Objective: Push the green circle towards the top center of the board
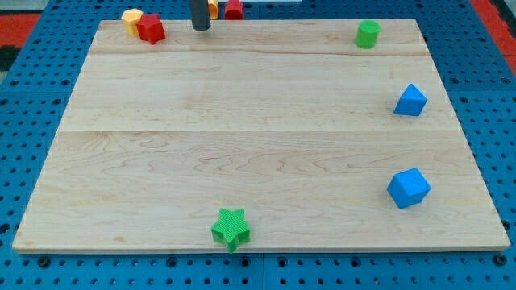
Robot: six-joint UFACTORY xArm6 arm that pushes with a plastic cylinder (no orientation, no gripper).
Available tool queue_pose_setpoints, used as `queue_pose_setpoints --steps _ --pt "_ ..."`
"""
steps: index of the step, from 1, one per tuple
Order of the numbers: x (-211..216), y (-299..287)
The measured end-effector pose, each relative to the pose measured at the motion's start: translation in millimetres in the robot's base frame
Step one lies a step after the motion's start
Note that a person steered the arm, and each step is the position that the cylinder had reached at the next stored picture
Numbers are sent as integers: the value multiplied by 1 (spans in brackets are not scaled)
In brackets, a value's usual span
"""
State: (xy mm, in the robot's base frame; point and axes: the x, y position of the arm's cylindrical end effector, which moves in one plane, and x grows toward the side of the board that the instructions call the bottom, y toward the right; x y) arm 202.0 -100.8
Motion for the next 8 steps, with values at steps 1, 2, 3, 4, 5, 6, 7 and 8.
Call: queue_pose_setpoints --steps 1,2,3,4,5,6,7,8 --pt "29 37" --pt "83 96" --pt "166 123" --pt "211 169" --pt "221 200" --pt "189 194" --pt "158 211" --pt "117 276"
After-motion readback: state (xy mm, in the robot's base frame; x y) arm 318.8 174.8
